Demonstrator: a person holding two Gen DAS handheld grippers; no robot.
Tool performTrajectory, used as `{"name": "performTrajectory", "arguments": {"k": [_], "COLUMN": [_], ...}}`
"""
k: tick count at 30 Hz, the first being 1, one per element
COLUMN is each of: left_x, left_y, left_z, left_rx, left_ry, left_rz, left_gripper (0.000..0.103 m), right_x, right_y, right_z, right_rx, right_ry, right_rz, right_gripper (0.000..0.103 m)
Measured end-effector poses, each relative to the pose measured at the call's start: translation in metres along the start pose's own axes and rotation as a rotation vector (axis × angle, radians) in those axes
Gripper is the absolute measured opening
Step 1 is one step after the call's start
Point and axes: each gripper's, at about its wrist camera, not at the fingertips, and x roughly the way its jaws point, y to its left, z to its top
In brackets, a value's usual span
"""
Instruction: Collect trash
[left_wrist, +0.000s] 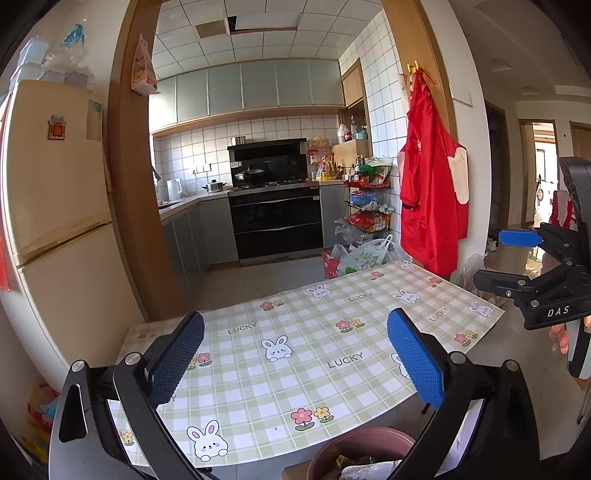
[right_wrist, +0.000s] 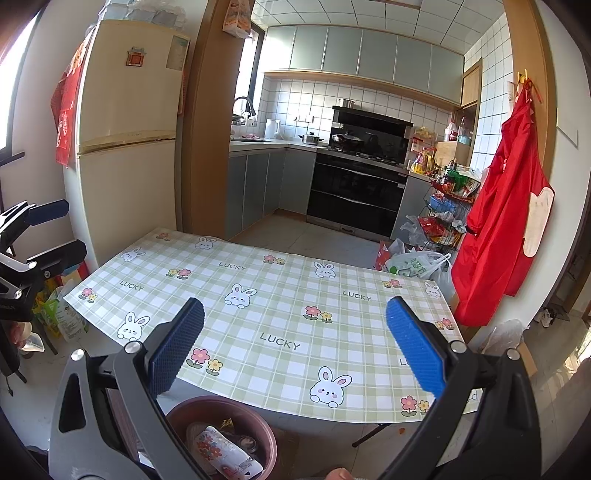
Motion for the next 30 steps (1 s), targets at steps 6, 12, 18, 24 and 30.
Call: {"name": "performTrajectory", "arguments": {"k": [6, 12, 18, 24, 30], "left_x": [-0.0025, -0.0025, -0.0049, -0.0054, -0.0045], "left_y": [-0.002, -0.0027, -0.0021, -0.0014, 0.0016], "left_z": [-0.0004, 0.0012, 0.0019, 0.0039, 0.0057], "left_rx": [0.007, 0.01, 0.01, 0.013, 0.011], "left_ry": [-0.003, -0.006, -0.011, -0.009, -0.01], "left_rz": [-0.007, -0.009, -0.006, -0.011, -0.013], "left_gripper": [0.097, 0.097, 0.097, 0.097, 0.097], "right_x": [-0.0009, -0.0008, -0.002, -0.002, -0.0023], "right_y": [0.0, 0.0, -0.0021, -0.0015, -0.0017], "right_z": [-0.0004, -0.0003, 0.001, 0.0013, 0.0011], "right_rx": [-0.001, 0.0, 0.001, 0.001, 0.002], "right_ry": [-0.001, -0.002, -0.002, -0.002, 0.0], "right_rz": [0.0, -0.003, -0.006, -0.005, -0.004], "right_gripper": [0.097, 0.097, 0.097, 0.097, 0.097]}}
